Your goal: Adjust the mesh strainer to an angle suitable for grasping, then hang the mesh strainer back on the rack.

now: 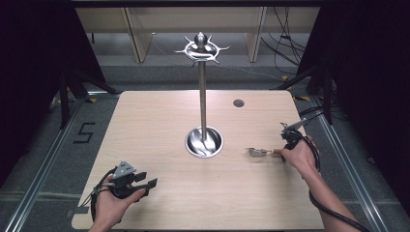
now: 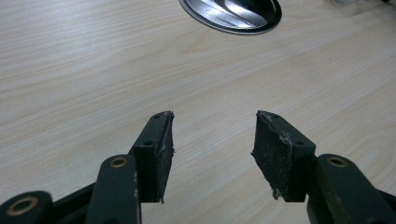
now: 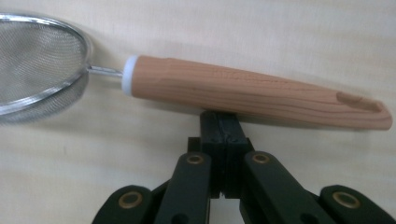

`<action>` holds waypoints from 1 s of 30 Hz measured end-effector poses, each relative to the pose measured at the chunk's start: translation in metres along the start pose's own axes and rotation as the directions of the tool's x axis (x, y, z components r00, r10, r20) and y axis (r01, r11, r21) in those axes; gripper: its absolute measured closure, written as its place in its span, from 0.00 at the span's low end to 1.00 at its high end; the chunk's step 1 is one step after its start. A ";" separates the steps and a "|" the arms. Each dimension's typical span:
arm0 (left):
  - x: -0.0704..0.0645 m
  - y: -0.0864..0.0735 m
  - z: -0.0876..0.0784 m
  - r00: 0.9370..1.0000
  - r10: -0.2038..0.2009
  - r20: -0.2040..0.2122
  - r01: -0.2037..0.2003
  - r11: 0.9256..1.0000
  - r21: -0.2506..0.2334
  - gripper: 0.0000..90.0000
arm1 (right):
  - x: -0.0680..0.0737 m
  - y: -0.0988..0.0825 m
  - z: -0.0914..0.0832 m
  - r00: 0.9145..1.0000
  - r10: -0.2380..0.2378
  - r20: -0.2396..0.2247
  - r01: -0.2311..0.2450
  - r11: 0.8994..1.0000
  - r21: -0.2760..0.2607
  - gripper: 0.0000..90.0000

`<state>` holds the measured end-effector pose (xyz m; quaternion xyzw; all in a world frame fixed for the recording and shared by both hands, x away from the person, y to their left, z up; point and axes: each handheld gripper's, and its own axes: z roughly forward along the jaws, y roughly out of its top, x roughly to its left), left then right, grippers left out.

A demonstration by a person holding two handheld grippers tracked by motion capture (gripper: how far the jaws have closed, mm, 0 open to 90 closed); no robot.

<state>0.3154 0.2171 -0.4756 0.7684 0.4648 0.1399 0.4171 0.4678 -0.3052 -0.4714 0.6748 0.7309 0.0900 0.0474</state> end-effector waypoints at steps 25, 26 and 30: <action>-0.005 0.001 0.004 0.999 0.021 0.029 -0.021 1.000 0.014 0.51 | -0.024 -0.014 -0.021 0.955 0.231 -0.187 -0.249 0.966 -0.074 0.60; -0.007 0.001 0.004 1.000 0.001 0.028 -0.001 1.000 -0.004 0.51 | -0.020 -0.011 -0.021 0.930 0.315 -0.188 -0.329 0.943 -0.046 0.54; -0.005 0.002 0.001 1.000 0.006 0.029 -0.005 1.000 -0.015 0.51 | -0.017 -0.002 -0.020 0.913 0.377 -0.157 -0.388 0.921 -0.044 0.43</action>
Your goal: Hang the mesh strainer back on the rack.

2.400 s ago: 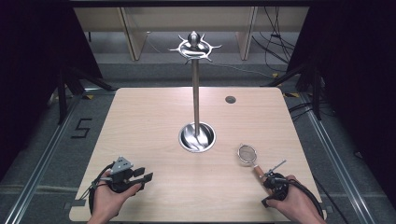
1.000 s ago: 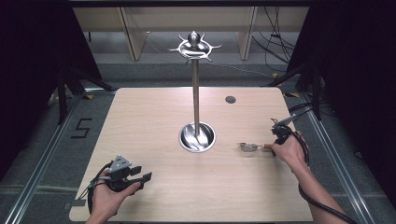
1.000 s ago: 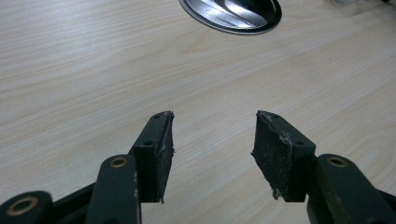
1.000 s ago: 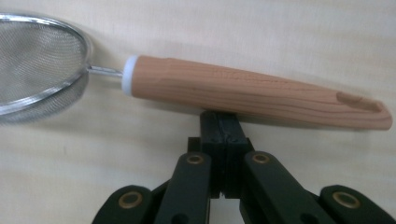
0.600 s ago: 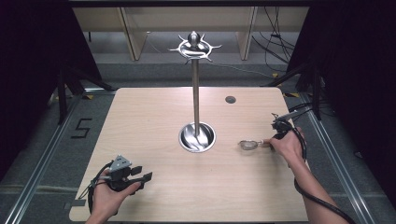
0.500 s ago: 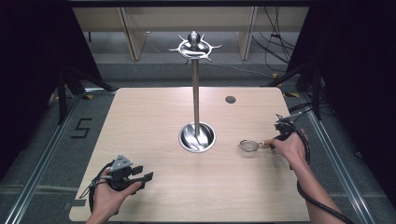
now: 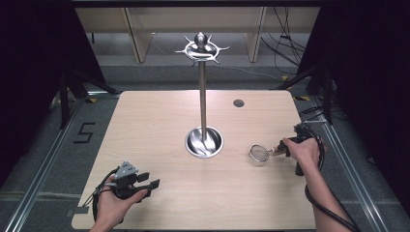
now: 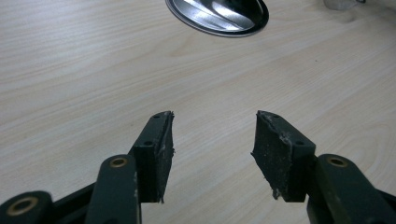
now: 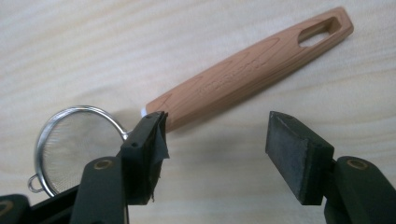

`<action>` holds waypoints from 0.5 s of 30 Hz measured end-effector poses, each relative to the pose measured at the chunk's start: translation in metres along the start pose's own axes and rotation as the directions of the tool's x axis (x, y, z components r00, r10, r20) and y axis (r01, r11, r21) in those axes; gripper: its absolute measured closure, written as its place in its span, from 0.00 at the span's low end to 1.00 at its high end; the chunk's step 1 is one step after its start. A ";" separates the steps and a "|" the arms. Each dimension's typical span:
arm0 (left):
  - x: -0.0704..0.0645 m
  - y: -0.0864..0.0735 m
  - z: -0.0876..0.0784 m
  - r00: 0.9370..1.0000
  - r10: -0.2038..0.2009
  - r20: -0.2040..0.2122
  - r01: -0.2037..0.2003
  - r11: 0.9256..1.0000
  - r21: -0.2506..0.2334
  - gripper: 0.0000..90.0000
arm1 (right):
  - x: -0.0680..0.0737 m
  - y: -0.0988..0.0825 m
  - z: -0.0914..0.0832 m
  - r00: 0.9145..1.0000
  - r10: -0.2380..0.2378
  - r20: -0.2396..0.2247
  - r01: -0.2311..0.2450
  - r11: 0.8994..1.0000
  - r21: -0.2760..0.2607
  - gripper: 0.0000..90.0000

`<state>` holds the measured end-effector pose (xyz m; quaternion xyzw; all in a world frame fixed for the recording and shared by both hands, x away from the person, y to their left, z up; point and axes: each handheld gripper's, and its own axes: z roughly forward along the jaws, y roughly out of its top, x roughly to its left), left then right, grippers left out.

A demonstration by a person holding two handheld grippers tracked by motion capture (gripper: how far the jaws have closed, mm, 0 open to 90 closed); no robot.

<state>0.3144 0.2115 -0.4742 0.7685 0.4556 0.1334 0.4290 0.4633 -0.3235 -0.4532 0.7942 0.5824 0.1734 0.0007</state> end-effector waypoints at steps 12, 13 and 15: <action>0.003 -0.001 0.001 1.000 0.010 -0.009 -0.010 1.000 0.024 0.52 | 0.015 0.022 0.014 0.996 0.024 0.092 -0.028 0.998 0.048 0.34; 0.002 -0.001 0.001 1.000 0.002 -0.005 -0.002 1.000 0.024 0.52 | 0.014 0.021 0.016 0.995 0.012 0.098 -0.015 0.999 0.031 0.34; 0.003 -0.001 0.000 1.000 0.008 -0.007 -0.008 1.000 0.016 0.52 | 0.016 0.021 0.018 0.993 0.036 0.110 -0.041 0.998 0.042 0.33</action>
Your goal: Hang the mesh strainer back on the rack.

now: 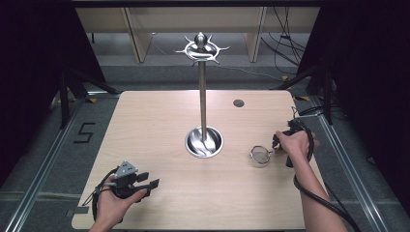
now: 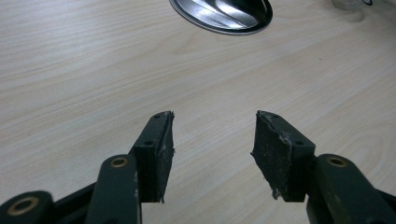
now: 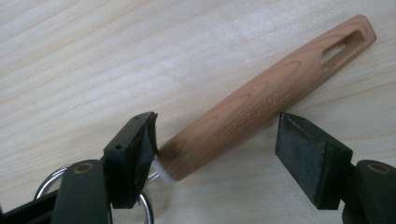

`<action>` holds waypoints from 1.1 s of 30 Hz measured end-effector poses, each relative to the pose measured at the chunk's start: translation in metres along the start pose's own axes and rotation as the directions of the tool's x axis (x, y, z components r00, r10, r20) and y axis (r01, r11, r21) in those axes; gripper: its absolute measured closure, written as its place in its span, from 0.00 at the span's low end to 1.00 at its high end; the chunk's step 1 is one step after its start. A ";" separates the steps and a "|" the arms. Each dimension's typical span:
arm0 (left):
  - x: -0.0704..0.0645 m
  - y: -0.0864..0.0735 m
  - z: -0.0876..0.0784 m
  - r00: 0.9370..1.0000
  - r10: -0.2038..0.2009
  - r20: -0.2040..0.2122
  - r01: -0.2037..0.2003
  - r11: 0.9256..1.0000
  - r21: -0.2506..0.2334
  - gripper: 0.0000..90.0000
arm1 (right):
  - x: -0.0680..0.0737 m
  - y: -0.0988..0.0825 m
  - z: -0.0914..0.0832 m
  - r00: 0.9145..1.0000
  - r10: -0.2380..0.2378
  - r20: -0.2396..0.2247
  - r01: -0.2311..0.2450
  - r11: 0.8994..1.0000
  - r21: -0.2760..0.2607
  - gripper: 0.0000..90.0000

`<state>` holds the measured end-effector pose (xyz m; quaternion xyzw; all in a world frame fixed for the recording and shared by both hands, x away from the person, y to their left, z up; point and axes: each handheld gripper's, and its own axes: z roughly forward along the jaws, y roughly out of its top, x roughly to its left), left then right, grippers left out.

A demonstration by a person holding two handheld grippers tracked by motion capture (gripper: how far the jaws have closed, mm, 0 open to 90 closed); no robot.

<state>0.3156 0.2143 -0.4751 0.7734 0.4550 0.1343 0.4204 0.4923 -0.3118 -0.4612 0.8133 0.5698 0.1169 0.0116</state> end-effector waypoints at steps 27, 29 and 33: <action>0.000 0.000 -0.001 1.000 0.005 -0.003 -0.005 1.000 0.004 0.52 | 0.011 -0.005 0.002 0.990 -0.115 0.087 0.105 0.988 0.116 0.73; 0.000 0.000 -0.001 1.000 0.007 -0.003 -0.007 1.000 0.004 0.52 | 0.010 -0.006 0.002 0.989 -0.118 0.089 0.106 0.986 0.128 0.74; 0.000 0.000 0.000 1.000 0.003 -0.002 -0.003 1.000 0.004 0.53 | 0.004 -0.006 0.002 0.971 -0.217 0.102 0.206 0.972 0.115 0.75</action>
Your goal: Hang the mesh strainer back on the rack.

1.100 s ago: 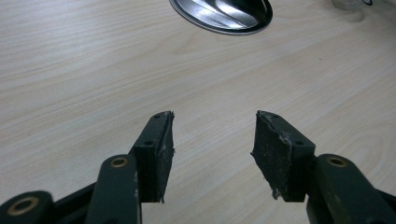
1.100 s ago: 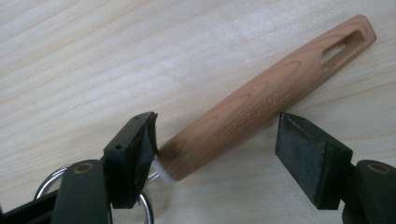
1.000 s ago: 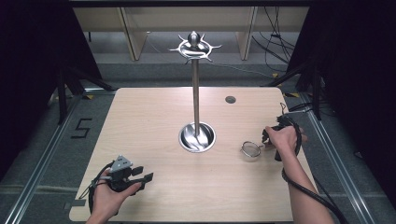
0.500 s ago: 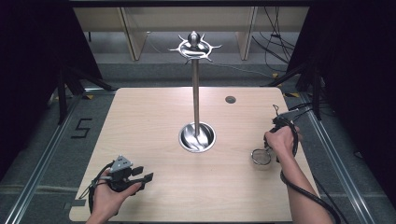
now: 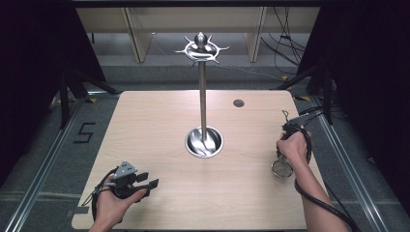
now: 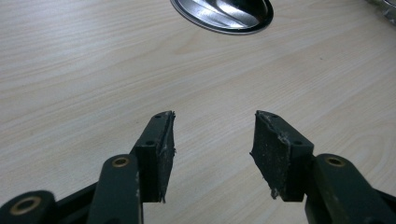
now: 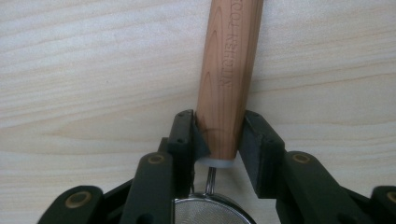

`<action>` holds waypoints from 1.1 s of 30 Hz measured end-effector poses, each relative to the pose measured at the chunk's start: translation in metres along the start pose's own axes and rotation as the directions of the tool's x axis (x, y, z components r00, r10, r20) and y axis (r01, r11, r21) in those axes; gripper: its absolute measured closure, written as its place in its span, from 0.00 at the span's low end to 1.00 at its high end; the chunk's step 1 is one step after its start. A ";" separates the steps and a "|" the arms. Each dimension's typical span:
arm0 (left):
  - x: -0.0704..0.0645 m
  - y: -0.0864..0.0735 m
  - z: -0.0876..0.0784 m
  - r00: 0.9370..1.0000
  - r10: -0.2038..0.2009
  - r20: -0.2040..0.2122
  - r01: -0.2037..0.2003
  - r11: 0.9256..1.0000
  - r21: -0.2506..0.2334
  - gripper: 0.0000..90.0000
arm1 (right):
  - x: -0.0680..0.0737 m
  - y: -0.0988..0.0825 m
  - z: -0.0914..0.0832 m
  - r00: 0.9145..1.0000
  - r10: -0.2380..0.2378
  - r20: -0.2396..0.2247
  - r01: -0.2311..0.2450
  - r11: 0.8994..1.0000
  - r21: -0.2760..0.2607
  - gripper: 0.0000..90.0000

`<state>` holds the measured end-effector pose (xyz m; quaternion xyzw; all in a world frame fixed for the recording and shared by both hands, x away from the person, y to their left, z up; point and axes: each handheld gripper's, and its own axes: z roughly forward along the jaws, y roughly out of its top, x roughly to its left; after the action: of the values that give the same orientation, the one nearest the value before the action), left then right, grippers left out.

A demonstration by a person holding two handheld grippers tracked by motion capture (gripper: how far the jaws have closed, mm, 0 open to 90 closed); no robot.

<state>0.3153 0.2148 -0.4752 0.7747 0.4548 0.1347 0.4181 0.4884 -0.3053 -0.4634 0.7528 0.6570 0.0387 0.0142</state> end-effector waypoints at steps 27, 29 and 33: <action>-0.001 0.000 0.001 1.000 -0.013 0.005 0.013 1.000 -0.005 0.52 | 0.006 -0.015 -0.010 0.970 -0.243 -0.028 0.235 0.957 -0.168 0.77; 0.001 0.000 0.000 1.000 0.008 0.004 -0.008 1.000 0.001 0.52 | 0.005 -0.018 -0.011 0.967 -0.254 -0.036 0.242 0.952 -0.189 0.77; 0.000 0.000 0.000 1.000 0.001 0.002 -0.001 1.000 0.000 0.52 | -0.001 -0.026 -0.016 0.950 -0.307 -0.051 0.285 0.924 -0.254 0.77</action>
<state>0.3154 0.2149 -0.4757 0.7752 0.4539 0.1341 0.4183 0.4611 -0.3034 -0.4490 0.6349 0.7533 0.1501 0.0827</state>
